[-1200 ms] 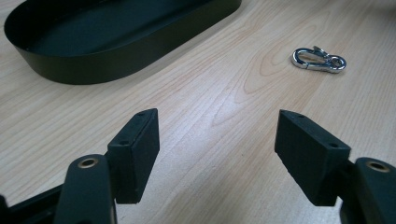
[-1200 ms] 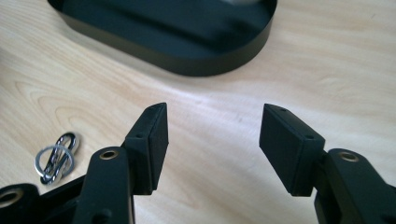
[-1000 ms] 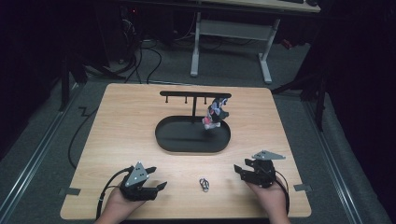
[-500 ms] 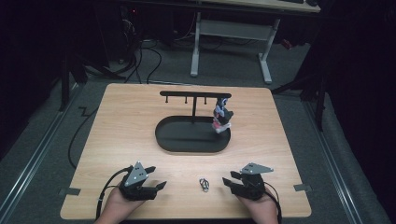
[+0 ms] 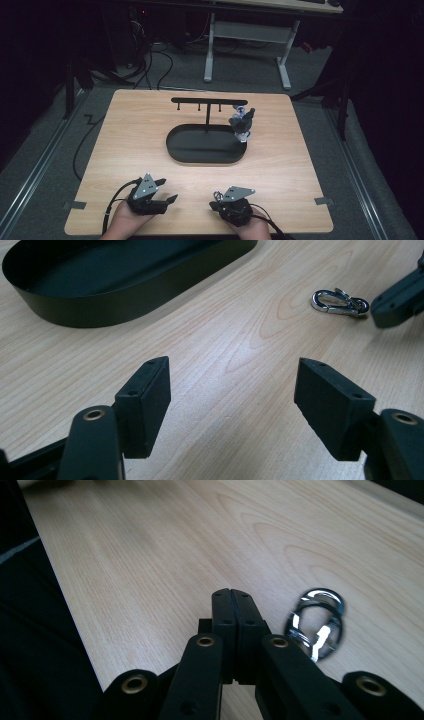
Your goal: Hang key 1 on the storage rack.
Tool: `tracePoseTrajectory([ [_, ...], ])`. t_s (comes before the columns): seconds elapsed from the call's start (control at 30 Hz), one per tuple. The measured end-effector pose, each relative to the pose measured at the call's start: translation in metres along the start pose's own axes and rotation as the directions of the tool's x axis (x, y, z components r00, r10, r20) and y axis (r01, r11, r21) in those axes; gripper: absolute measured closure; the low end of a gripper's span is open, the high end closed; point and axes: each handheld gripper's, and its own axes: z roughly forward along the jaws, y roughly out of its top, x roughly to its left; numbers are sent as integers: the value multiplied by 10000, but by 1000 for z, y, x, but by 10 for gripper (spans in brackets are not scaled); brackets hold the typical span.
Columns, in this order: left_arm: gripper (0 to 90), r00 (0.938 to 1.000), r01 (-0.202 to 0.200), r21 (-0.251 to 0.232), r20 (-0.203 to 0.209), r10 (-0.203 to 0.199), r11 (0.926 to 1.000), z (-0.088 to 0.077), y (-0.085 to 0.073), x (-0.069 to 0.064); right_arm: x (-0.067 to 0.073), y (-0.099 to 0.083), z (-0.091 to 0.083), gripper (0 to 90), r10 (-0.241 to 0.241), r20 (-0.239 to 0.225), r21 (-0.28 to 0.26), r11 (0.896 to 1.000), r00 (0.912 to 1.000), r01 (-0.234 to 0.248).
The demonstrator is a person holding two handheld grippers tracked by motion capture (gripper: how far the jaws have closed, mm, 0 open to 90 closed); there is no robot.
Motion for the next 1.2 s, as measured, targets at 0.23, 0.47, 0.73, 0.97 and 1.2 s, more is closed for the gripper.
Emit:
tracePoseTrajectory([
  [0.23, 315, 10000, -22, 8, 32, 22, 10000, 0, 0, 0, -7, -3, 5, 900, 268, 629, 178, 9995, 9977, -279],
  [0.47, 315, 10000, -27, -12, 34, 27, 10000, 0, 0, -1, -38, -11, -10, 900, 1086, 1818, 93, 9937, 9773, -1121],
  [0.73, 316, 10000, 5, 17, -5, -5, 10000, 0, -1, 0, -50, -6, -17, 900, 1582, 1969, -389, 9874, 9676, -1536],
  [0.97, 317, 9999, 99, 134, -118, -98, 9999, -4, -5, 0, -19, 28, 14, 899, 312, 1535, -208, 9994, 9877, -283],
  [1.2, 318, 9993, 276, -17, -254, -276, 9996, -12, -9, 3, -18, 21, 16, 900, 162, 1877, 217, 9995, 9821, -207],
])
